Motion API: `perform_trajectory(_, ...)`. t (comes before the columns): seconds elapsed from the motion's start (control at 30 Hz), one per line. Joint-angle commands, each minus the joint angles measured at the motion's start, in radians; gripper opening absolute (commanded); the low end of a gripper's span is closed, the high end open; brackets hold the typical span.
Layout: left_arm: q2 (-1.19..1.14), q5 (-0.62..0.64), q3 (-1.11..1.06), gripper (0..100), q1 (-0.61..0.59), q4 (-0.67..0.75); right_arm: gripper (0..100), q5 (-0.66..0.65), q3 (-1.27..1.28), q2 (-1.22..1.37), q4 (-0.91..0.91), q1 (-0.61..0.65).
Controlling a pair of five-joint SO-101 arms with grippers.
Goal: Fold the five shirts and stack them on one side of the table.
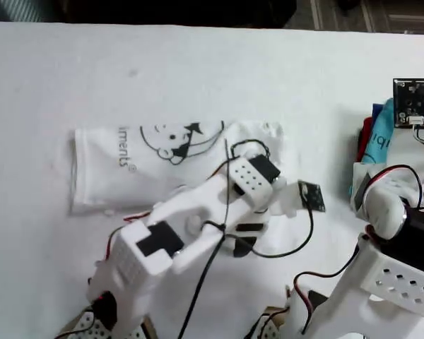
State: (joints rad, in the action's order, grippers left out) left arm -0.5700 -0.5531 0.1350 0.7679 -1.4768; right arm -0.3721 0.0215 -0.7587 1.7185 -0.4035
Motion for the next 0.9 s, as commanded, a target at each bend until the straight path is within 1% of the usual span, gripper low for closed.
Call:
perform_trajectory(0.0,-0.015,0.002,0.037,24,0.012,0.026,1.8,-0.005,-0.003,-0.002,-0.001,-0.002)
perform_trajectory(0.1,-0.033,-0.002,0.037,17,0.022,0.041,1.8,-0.005,-0.003,-0.002,-0.001,-0.002)
perform_trajectory(0.23,-0.033,-0.003,0.037,3,0.039,0.046,1.8,-0.006,-0.003,-0.002,-0.001,-0.002)
perform_trajectory(0.27,-0.028,-0.002,0.037,2,0.038,0.046,1.8,-0.006,-0.003,-0.002,-0.001,-0.002)
perform_trajectory(0.37,-0.01,-0.002,0.049,2,0.024,0.041,1.8,-0.006,-0.003,-0.002,-0.001,-0.002)
perform_trajectory(0.5,0.039,0.0,0.094,2,-0.031,0.037,1.8,-0.006,-0.003,-0.002,-0.001,-0.004)
perform_trajectory(0.6,0.071,0.002,0.137,2,-0.081,0.037,1.8,-0.044,-0.003,-0.008,-0.001,-0.005)
perform_trajectory(0.7,0.077,0.002,0.18,2,-0.12,0.037,1.8,-0.055,-0.003,-0.01,-0.001,-0.005)
perform_trajectory(0.87,0.074,0.0,0.193,2,-0.163,0.087,1.8,-0.057,-0.003,-0.01,-0.001,-0.004)
